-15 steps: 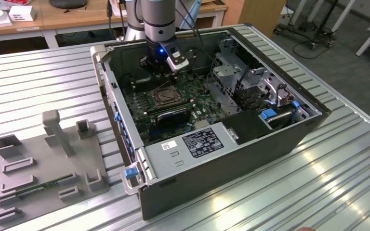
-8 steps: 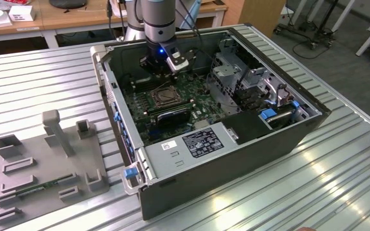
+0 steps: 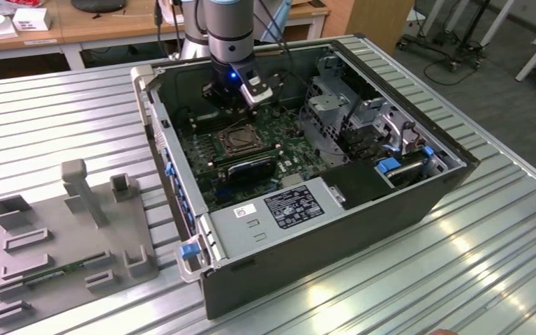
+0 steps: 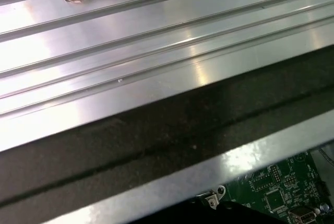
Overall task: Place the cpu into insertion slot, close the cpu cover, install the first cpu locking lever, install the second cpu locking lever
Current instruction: 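Install the first cpu locking lever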
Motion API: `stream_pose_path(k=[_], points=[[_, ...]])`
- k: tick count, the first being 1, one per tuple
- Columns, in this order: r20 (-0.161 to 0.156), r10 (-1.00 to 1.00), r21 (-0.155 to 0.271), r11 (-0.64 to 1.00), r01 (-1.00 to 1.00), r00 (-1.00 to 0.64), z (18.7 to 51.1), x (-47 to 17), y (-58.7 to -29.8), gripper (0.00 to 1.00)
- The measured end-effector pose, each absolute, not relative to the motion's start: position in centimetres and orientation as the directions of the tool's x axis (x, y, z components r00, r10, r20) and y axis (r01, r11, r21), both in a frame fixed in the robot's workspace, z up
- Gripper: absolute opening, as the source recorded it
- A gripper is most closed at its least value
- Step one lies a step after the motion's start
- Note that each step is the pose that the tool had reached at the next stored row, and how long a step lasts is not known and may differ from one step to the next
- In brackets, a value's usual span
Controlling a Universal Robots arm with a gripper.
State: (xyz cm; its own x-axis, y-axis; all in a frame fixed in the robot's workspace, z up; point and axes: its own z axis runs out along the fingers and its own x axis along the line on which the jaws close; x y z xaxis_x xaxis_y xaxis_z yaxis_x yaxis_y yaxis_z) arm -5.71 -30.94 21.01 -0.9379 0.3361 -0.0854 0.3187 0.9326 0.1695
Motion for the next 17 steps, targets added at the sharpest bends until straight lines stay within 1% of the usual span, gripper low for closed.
stream_pose_path(k=[17], points=[[-0.087, 0.358, 0.170, 0.925, 0.340, -0.930, 19.9, -5.7, -31.1, 0.11]])
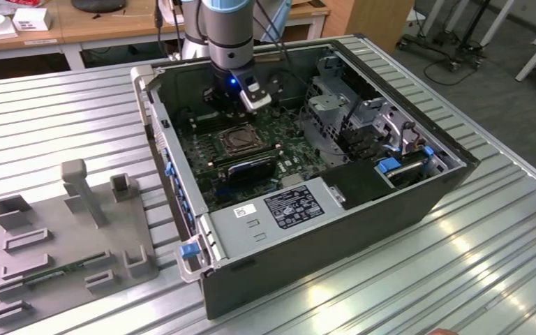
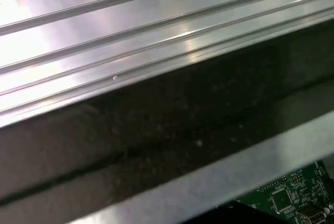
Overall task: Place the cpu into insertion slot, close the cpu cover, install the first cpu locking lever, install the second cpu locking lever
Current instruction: 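Install the first cpu locking lever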
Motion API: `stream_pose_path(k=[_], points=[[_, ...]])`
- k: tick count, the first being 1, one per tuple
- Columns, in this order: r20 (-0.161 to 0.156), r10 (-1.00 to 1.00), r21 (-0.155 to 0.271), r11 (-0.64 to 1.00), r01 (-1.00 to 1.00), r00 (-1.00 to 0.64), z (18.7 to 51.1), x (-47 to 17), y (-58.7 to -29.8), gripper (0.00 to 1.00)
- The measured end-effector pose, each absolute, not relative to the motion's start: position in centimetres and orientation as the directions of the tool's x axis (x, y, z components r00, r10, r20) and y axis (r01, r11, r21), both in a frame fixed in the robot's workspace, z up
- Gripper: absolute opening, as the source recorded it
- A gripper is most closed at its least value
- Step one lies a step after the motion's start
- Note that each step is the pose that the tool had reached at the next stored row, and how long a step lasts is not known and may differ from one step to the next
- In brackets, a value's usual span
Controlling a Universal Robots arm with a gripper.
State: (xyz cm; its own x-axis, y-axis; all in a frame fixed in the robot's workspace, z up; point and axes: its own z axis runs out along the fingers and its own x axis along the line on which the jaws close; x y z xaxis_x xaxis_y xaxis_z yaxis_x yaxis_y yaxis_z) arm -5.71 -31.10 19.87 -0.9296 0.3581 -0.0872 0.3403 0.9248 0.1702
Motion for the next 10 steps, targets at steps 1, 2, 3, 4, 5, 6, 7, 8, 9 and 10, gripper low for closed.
stream_pose_path(k=[1, 2, 3, 4, 5, 6, 7, 8, 9, 10], points=[[-0.087, 0.359, 0.170, 0.924, 0.341, -0.929, 19.82, -5.71, -31.13, 0.11], [-0.087, 0.360, 0.170, 0.924, 0.343, -0.929, 19.77, -5.71, -31.17, 0.11], [-0.087, 0.361, 0.171, 0.924, 0.344, -0.928, 19.74, -5.71, -31.20, 0.11], [-0.087, 0.362, 0.171, 0.923, 0.345, -0.928, 19.71, -5.71, -31.24, 0.11], [-0.087, 0.363, 0.170, 0.923, 0.345, -0.928, 19.69, -5.71, -31.28, 0.11], [-0.087, 0.364, 0.170, 0.923, 0.346, -0.927, 19.67, -5.71, -31.32, 0.11], [-0.087, 0.365, 0.170, 0.922, 0.348, -0.927, 19.64, -5.71, -31.36, 0.11], [-0.087, 0.366, 0.170, 0.922, 0.348, -0.926, 19.61, -5.71, -31.39, 0.11], [-0.087, 0.367, 0.170, 0.921, 0.349, -0.926, 19.59, -5.71, -31.43, 0.11], [-0.087, 0.368, 0.170, 0.921, 0.350, -0.926, 19.55, -5.71, -31.46, 0.11]])
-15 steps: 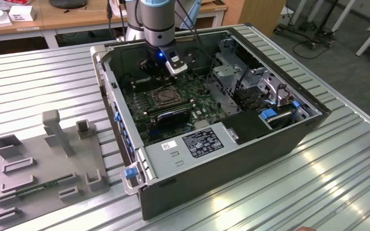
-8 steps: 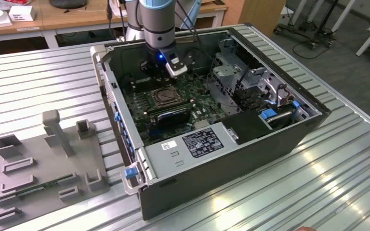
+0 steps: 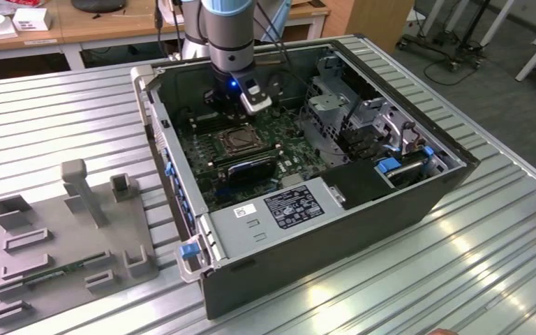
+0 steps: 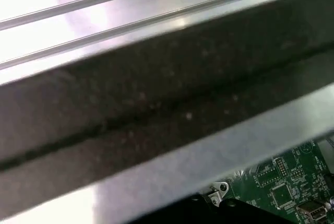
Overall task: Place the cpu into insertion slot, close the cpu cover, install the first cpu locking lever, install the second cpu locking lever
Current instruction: 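Install the first cpu locking lever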
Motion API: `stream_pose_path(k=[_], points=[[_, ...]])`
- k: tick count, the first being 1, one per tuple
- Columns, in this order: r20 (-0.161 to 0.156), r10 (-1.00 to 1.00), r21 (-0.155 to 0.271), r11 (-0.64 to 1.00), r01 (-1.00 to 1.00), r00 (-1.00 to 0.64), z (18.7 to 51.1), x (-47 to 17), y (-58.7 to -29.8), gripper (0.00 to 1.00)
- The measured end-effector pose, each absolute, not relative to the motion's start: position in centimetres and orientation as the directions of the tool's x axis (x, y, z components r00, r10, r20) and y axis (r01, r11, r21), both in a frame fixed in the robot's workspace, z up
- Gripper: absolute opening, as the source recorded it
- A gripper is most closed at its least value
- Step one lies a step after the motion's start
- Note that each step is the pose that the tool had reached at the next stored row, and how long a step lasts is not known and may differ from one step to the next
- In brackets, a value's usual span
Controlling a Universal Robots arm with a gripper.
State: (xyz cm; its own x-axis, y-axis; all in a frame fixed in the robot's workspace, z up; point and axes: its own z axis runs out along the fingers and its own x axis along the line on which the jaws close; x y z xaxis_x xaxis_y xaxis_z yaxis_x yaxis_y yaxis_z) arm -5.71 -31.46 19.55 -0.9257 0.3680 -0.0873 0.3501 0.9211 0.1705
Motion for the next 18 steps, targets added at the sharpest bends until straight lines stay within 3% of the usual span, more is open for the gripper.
stream_pose_path(k=[18], points=[[-0.087, 0.370, 0.171, 0.920, 0.352, -0.925, 21.1, -5.7, -31.5, 0.11]])
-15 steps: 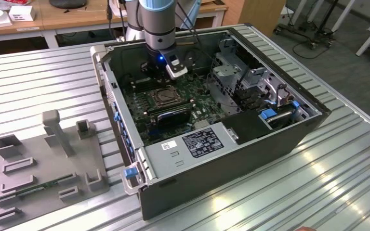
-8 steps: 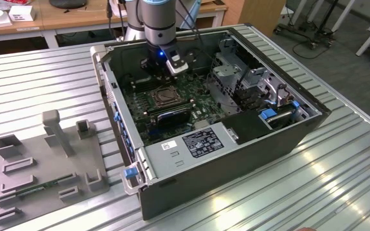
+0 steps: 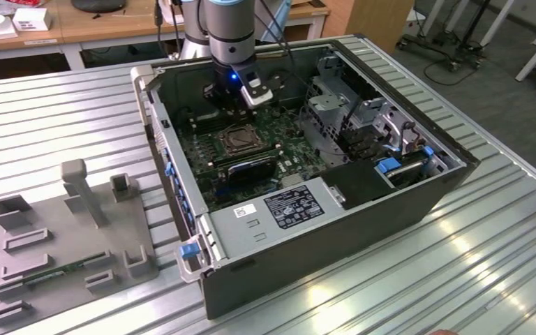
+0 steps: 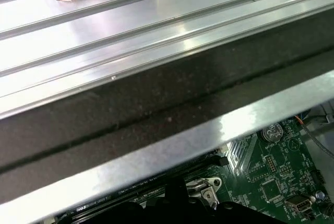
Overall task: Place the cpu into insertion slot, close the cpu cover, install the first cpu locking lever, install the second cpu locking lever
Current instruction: 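Install the first cpu locking lever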
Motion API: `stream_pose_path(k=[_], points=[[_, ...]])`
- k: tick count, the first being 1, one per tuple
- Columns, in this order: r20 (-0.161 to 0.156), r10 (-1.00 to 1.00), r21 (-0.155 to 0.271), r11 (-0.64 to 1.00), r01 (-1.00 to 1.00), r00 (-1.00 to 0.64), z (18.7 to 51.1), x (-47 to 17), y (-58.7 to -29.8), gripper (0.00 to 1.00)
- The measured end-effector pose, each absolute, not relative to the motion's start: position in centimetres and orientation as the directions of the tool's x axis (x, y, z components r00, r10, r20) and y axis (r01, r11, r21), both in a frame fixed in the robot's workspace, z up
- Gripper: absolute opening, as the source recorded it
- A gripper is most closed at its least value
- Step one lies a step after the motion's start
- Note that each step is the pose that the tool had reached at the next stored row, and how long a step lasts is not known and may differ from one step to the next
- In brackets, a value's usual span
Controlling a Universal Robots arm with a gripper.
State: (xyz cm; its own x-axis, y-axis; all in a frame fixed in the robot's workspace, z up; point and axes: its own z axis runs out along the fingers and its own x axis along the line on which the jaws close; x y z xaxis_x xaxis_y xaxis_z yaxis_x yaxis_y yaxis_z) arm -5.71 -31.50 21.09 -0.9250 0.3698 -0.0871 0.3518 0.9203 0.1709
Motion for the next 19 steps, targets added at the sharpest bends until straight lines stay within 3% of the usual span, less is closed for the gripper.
stream_pose_path(k=[19], points=[[-0.087, 0.369, 0.171, 0.920, 0.351, -0.925, 21.84, -5.71, -31.50, 0.11]])
